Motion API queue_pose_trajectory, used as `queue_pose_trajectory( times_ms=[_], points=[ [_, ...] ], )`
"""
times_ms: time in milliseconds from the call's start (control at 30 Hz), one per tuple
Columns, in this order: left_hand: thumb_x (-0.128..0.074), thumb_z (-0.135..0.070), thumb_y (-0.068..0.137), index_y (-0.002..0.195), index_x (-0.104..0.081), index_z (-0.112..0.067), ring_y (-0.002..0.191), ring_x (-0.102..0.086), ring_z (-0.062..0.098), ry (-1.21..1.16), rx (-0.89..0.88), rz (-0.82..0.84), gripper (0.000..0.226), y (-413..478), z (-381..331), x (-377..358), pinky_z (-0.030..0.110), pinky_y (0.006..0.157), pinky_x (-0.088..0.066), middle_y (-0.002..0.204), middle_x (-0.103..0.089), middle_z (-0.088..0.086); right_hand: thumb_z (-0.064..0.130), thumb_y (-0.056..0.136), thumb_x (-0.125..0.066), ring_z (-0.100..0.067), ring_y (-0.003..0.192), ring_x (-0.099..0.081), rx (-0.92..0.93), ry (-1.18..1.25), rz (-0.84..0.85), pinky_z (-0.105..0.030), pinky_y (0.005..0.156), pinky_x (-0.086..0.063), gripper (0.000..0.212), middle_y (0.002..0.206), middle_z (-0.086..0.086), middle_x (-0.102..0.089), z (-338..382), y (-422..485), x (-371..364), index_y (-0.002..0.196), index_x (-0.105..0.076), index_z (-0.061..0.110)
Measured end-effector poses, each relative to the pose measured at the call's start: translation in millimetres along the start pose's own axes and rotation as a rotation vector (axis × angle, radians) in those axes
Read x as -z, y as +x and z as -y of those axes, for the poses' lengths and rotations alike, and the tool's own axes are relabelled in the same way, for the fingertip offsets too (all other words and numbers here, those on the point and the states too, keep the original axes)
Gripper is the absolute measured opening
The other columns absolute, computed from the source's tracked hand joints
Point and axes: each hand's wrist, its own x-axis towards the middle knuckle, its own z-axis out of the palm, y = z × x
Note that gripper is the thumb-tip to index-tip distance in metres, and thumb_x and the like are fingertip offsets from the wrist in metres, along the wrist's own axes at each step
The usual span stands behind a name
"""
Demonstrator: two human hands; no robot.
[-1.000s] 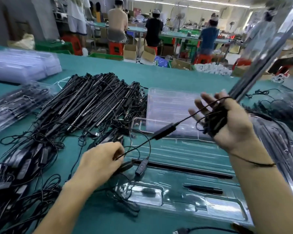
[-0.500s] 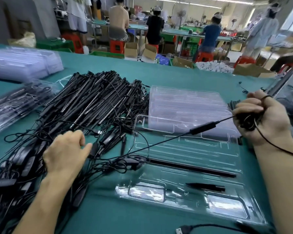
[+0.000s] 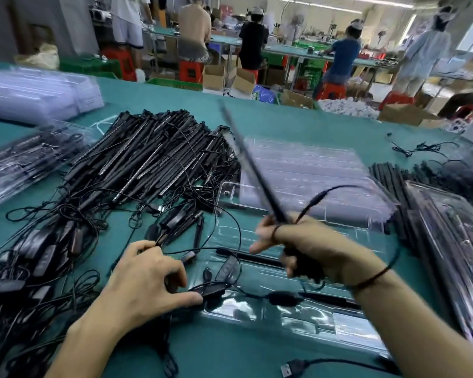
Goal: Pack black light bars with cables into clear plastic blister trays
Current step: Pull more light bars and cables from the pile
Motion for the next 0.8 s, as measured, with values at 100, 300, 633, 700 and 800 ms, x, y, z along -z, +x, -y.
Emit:
queue_pose_trajectory(
  times_ms=[100, 300, 633, 700, 800],
  points=[
    [-0.026, -0.103, 0.052, 0.075, -0.066, -0.040, 0.077, -0.050, -0.013, 0.041, 0.020, 0.103, 0.078, 3, 2, -7, 0.018, 0.098, -0.024, 0.066, -0.056, -0.027, 0.016, 0.085, -0.073, -0.010, 0.039, -0.047, 0.074, -0.207, 0.113, -0.020, 0.038, -0.044, 0.015, 0.060, 0.007, -0.059, -21, 10, -36, 0.091, -0.060, 0.012],
    [-0.039, -0.091, 0.059, 0.068, -0.063, -0.042, 0.070, -0.055, 0.000, -0.116, 0.012, 0.115, 0.056, 8, 11, -7, 0.018, 0.062, -0.036, 0.067, -0.062, -0.017, 0.015, 0.078, -0.075, -0.014, 0.045, -0.052, 0.167, -0.504, 0.013, -0.025, 0.038, -0.046, 0.020, 0.067, -0.001, -0.057, -38, 38, -69, 0.079, -0.054, 0.016],
    [-0.059, -0.073, 0.074, 0.073, -0.068, -0.035, 0.068, -0.062, 0.011, -0.433, -0.019, -0.105, 0.039, 16, 16, 3, 0.043, 0.064, -0.053, 0.070, -0.066, -0.013, 0.027, 0.079, -0.076, -0.019, 0.056, -0.062, 0.282, -0.748, -0.051, -0.024, 0.045, -0.049, 0.016, 0.072, -0.006, -0.065, -13, 48, -74, 0.085, -0.066, 0.016],
    [-0.057, -0.068, 0.078, 0.072, -0.067, -0.034, 0.068, -0.062, 0.010, -0.449, -0.044, -0.133, 0.035, 16, 15, 5, 0.041, 0.062, -0.052, 0.070, -0.066, -0.013, 0.030, 0.084, -0.072, -0.020, 0.054, -0.057, 0.289, -0.760, -0.060, -0.029, 0.051, -0.053, 0.021, 0.069, -0.007, -0.061, -13, 50, -80, 0.081, -0.063, 0.012],
    [-0.056, -0.066, 0.085, 0.069, -0.061, -0.026, 0.055, -0.054, 0.007, -0.487, -0.022, -0.163, 0.044, 17, 10, 7, 0.034, 0.053, -0.047, 0.061, -0.061, -0.009, 0.025, 0.087, -0.070, -0.021, 0.056, -0.056, 0.307, -0.596, 0.040, -0.036, 0.052, -0.057, 0.023, 0.069, -0.011, -0.056, -10, 48, -78, 0.085, -0.062, 0.003]
  ],
)
